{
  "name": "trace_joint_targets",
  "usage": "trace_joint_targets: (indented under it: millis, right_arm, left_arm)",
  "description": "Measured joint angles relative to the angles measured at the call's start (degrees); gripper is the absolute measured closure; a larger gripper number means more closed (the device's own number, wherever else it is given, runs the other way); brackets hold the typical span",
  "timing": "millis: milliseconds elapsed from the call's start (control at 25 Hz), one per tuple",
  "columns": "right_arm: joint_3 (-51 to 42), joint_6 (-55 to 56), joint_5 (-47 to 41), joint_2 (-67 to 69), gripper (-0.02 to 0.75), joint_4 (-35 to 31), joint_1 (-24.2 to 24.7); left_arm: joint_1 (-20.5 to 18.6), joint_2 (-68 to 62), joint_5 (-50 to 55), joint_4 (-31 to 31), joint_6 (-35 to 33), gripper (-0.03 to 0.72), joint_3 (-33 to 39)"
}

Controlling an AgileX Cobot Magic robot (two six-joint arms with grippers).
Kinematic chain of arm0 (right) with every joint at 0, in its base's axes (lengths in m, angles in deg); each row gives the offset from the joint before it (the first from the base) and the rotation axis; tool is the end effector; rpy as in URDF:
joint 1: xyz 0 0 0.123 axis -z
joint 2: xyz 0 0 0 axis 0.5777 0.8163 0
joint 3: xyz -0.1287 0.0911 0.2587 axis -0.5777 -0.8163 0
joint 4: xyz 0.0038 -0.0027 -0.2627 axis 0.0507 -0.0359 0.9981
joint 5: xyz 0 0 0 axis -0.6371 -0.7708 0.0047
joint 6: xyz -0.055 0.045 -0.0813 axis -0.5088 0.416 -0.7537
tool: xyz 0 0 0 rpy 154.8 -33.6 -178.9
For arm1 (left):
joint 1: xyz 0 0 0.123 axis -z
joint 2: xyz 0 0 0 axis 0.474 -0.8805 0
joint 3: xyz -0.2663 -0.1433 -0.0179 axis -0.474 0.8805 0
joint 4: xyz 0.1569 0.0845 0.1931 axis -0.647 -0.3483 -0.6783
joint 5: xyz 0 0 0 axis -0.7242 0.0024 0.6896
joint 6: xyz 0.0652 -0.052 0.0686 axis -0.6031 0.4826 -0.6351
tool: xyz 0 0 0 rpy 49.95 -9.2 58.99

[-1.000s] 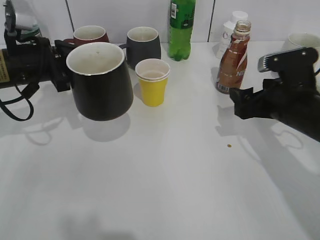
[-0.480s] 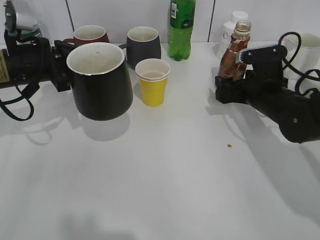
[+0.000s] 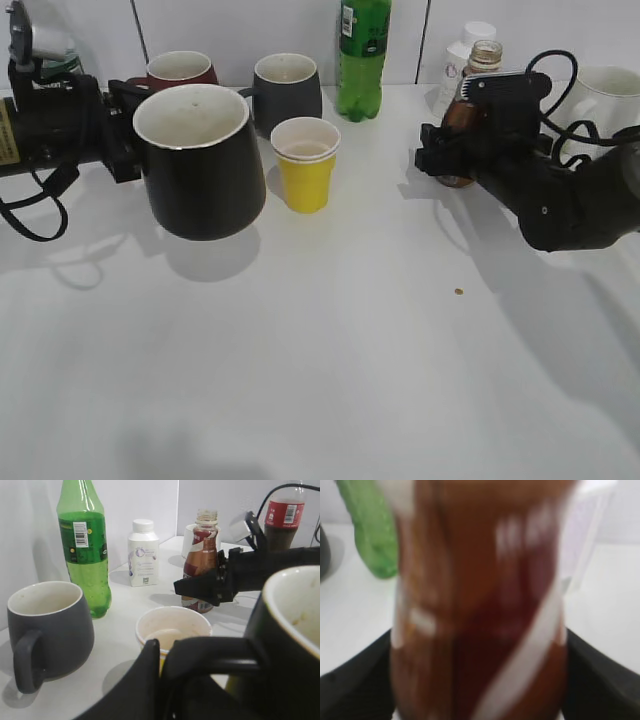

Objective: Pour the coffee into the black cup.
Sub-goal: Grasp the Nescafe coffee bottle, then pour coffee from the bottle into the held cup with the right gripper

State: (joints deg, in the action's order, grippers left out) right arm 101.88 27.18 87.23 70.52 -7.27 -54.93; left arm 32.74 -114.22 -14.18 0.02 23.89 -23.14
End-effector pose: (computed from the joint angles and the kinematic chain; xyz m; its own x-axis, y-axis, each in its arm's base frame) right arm 0.4161 0.1310 0.1117 -0.2188 -0.0476 -0.9746 -0.1858 0.9826 -0.0063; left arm 0.3465 -0.1177 0.2103 -0.0567 0.1161 -0.9916 0.8852 0.4653 0.0039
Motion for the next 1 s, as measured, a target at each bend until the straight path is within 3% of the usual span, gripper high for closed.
trace_joint_targets:
  millis: [160, 720, 1000]
  right_arm:
    - [0.22, 0.05, 0.0, 0.21, 0.212, -0.1, 0.0]
    - [-0.16, -0.18, 0.36, -0.01, 0.211, -0.92, 0.0]
    - [-7.96, -6.25, 0.24, -11.67, 0.211, 0.63, -0.12]
  left_arm:
    - [0.0, 0.0, 0.0, 0.0, 0.0, 0.646, 0.0]
    - [0.0, 0.0, 0.0, 0.05, 0.0, 0.646, 0.0]
    - [1.5, 0.0, -0.81, 0.7, 0.0, 0.646, 0.0]
